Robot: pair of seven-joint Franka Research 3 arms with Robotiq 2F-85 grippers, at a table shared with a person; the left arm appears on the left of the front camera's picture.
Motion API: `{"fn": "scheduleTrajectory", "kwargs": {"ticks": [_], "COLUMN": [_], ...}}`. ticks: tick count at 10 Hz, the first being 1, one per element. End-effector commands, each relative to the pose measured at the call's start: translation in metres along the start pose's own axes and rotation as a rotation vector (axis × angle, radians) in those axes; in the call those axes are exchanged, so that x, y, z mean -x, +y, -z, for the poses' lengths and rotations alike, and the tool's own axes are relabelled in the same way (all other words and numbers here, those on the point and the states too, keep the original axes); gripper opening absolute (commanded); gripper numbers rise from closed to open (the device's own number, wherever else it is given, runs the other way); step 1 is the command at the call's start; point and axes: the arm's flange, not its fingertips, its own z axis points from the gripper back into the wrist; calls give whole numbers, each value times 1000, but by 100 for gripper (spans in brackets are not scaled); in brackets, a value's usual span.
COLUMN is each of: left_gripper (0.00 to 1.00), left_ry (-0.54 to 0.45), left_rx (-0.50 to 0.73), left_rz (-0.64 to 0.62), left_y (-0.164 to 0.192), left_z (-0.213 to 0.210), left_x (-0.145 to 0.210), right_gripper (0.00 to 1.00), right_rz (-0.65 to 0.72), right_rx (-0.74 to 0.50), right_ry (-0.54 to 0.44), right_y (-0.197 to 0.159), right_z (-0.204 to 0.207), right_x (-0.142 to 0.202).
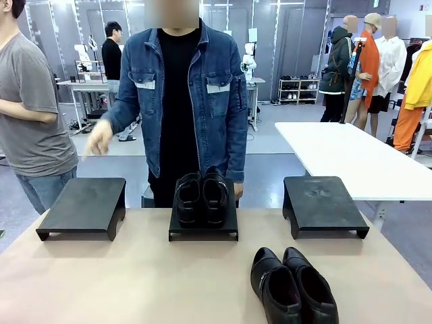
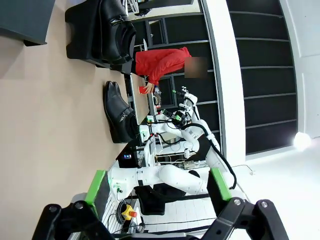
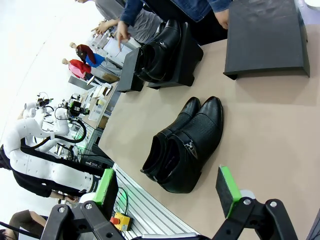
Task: Place the shoes on the stand as instructed by the person.
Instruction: Pick up another pair of Shoes and place it on the Shoes Stand indicated by the person.
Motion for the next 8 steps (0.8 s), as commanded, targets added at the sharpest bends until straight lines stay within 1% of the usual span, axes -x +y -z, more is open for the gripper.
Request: {"fn": "scheduleTrajectory", "kwargs": {"ticks": [1, 8], "left_gripper": [100, 100], "left_ry": [4, 4], "left_rx": [1, 1], "left_rz": [7, 7], "left_y": [-2, -2], "left_z": [0, 0], "left_x": [2, 2], "right_gripper": [100, 100], "right_rz": [-19, -19], "right_rx": [-11, -11], "right_ry": [-13, -13], "right_y": [0, 0], "right_z": [-1, -1], "right_x": [-1, -1]}}
